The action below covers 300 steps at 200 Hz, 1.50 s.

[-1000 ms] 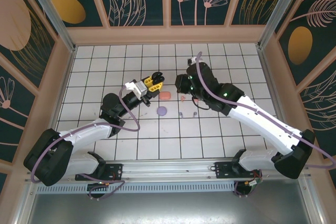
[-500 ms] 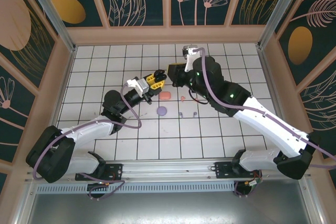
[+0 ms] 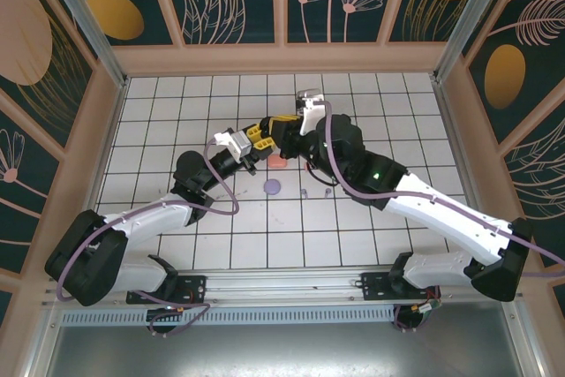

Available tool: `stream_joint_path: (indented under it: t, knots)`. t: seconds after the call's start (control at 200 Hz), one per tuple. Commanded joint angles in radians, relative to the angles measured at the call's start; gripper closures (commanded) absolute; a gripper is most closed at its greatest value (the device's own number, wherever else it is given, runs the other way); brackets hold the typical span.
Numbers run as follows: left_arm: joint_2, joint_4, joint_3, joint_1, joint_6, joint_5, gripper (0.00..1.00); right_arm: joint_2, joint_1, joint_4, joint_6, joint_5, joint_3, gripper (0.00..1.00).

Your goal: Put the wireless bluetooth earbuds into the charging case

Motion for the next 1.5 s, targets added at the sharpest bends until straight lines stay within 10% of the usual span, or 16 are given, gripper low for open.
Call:
stream_joint_path:
  t: [0.0,1.497]
  knots:
    - [-0.002,0.044,0.028,-0.004,-0.016,0.022,1.00,-0.037,0.011,0.090,0.002,0.061,-0.024,0.85]
    - [-0.027,0.052,0.027,-0.004,-0.024,0.036,1.00,0.049,-0.038,0.163,0.047,0.052,-0.085,0.86]
